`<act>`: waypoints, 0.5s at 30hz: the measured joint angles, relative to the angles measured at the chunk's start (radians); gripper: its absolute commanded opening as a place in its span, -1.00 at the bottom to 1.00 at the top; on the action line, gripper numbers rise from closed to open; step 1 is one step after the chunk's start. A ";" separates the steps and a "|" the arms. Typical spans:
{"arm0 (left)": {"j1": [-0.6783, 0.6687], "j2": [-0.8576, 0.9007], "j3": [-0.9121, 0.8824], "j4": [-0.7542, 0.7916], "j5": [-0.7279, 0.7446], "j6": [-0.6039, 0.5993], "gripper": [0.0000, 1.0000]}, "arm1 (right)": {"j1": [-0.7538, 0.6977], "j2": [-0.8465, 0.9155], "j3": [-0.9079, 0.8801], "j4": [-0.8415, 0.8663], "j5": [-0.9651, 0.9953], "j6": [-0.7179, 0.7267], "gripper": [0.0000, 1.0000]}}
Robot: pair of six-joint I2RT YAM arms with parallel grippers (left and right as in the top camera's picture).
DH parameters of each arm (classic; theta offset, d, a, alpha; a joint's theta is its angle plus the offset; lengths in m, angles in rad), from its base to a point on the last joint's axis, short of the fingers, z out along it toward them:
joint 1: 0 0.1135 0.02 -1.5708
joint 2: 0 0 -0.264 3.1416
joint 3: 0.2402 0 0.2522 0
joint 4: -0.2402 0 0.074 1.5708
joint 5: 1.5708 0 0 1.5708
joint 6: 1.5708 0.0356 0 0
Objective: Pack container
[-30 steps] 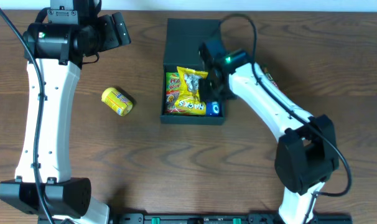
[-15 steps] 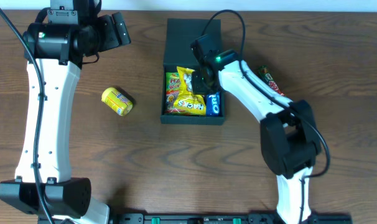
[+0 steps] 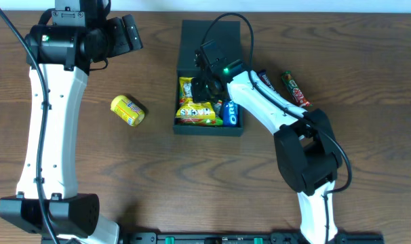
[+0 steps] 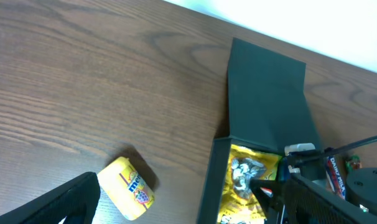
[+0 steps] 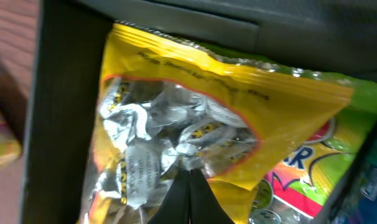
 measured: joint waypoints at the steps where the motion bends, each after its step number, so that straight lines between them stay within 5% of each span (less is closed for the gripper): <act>1: 0.000 0.000 0.000 0.000 0.000 0.000 0.90 | 0.000 0.000 0.000 -0.001 -0.008 0.000 -0.97; 12: 0.001 0.001 0.000 -0.071 -0.001 0.037 0.90 | -0.059 -0.034 0.045 -0.122 -0.027 -0.040 -0.98; 15: 0.005 0.002 -0.015 -0.108 -0.009 0.027 0.90 | -0.121 -0.121 0.081 -0.145 0.010 -0.048 -0.72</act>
